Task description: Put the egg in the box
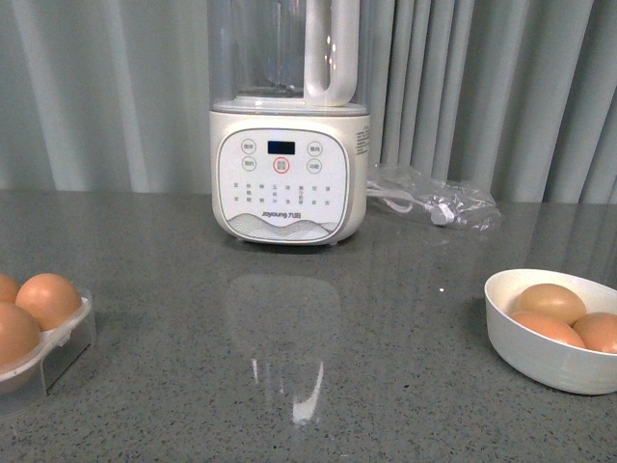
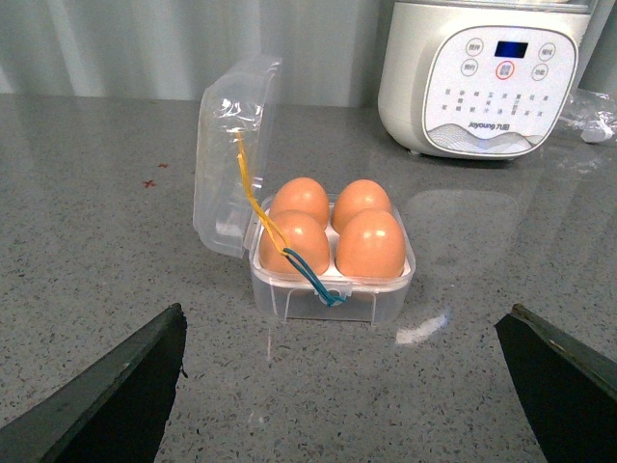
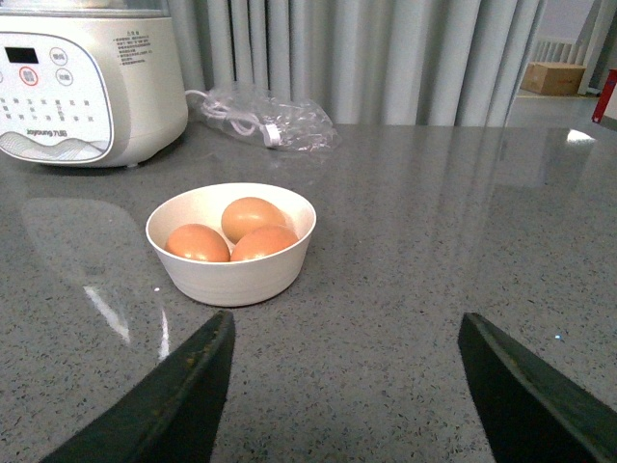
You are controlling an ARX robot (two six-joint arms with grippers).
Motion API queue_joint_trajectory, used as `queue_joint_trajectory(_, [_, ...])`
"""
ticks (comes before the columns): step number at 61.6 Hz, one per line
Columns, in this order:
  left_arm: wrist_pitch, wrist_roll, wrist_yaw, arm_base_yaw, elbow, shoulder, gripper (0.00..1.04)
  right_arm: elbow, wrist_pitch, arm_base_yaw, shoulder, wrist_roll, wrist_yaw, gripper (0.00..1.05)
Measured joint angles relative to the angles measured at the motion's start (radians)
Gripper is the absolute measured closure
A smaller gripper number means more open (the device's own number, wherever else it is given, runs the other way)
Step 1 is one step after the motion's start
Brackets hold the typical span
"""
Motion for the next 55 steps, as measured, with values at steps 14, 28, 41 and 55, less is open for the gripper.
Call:
queue_joint_trajectory(14, [0.000, 0.000, 0.000, 0.000, 0.000, 0.000, 0.07, 0.000, 0.000, 0.000, 0.000, 0.001, 0.000, 0.07])
queue_joint_trajectory(28, [-0.241, -0.006, -0.306, -0.078, 0.087, 0.151, 0.07, 0.000, 0.000, 0.000, 0.000, 0.001, 0.000, 0.07])
queue_joint_trajectory(41, [-0.175, 0.001, -0.247, 0.017, 0.125, 0.249, 0.07, 0.000, 0.000, 0.000, 0.000, 0.001, 0.000, 0.07])
queue_joint_trajectory(55, [0.099, 0.048, 0.015, 0.302, 0.211, 0.526, 0.07, 0.000, 0.000, 0.000, 0.000, 0.001, 0.000, 0.07])
